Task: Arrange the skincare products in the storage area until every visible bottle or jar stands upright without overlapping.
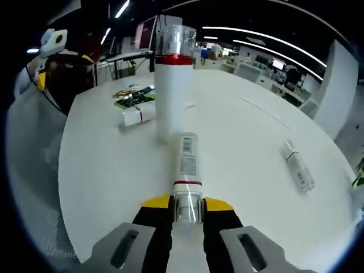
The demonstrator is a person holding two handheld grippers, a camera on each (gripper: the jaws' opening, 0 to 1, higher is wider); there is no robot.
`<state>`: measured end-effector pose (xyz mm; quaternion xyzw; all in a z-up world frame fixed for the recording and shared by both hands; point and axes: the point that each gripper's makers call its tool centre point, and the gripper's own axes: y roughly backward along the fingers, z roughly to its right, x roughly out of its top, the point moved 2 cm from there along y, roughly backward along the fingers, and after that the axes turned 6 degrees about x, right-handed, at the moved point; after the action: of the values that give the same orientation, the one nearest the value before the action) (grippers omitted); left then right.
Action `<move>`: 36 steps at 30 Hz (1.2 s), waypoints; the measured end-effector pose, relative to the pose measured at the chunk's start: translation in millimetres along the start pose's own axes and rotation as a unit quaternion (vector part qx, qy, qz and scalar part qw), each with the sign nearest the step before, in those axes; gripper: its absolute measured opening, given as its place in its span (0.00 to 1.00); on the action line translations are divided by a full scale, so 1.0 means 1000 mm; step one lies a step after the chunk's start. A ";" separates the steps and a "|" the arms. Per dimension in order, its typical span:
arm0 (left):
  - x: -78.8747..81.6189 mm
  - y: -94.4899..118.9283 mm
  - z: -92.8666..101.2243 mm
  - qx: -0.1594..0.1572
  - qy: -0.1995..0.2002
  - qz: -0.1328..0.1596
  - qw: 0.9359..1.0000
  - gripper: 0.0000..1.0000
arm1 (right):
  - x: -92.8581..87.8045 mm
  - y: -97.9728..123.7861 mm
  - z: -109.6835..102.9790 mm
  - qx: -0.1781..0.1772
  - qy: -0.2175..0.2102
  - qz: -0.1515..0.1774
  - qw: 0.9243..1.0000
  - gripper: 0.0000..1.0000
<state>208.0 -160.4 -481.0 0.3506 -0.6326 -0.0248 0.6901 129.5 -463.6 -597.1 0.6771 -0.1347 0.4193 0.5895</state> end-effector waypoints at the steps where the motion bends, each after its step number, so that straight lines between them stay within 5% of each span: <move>1: 0.001 0.000 0.002 -0.004 -0.002 0.002 1.000 0.98 | -0.002 0.004 -0.004 0.000 0.001 0.000 1.000 0.10; 7: 0.000 -0.005 0.014 -0.027 -0.015 -0.001 1.000 0.97 | -0.002 0.017 -0.022 0.007 0.004 0.008 1.000 0.10; 19: 0.012 -0.029 0.041 -0.074 -0.088 -0.005 0.993 0.95 | 0.037 0.018 -0.073 0.050 0.056 0.034 0.997 0.10; 26: 0.020 -0.049 0.053 -0.089 -0.156 -0.012 0.984 0.91 | 0.070 0.015 -0.095 0.083 0.097 0.052 0.990 0.10; 30: 0.025 -0.056 0.055 -0.092 -0.179 -0.009 0.979 0.80 | 0.083 0.014 -0.108 0.100 0.121 0.056 0.986 0.10; 36: 0.027 -0.066 0.058 -0.085 -0.250 -0.012 0.964 0.66 | 0.097 0.015 -0.119 0.111 0.158 0.054 0.980 0.10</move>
<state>188.1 -249.2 -494.8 0.2812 -0.7761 -0.1739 0.5369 130.2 -329.2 -522.3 0.6553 -0.0293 0.5646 0.5009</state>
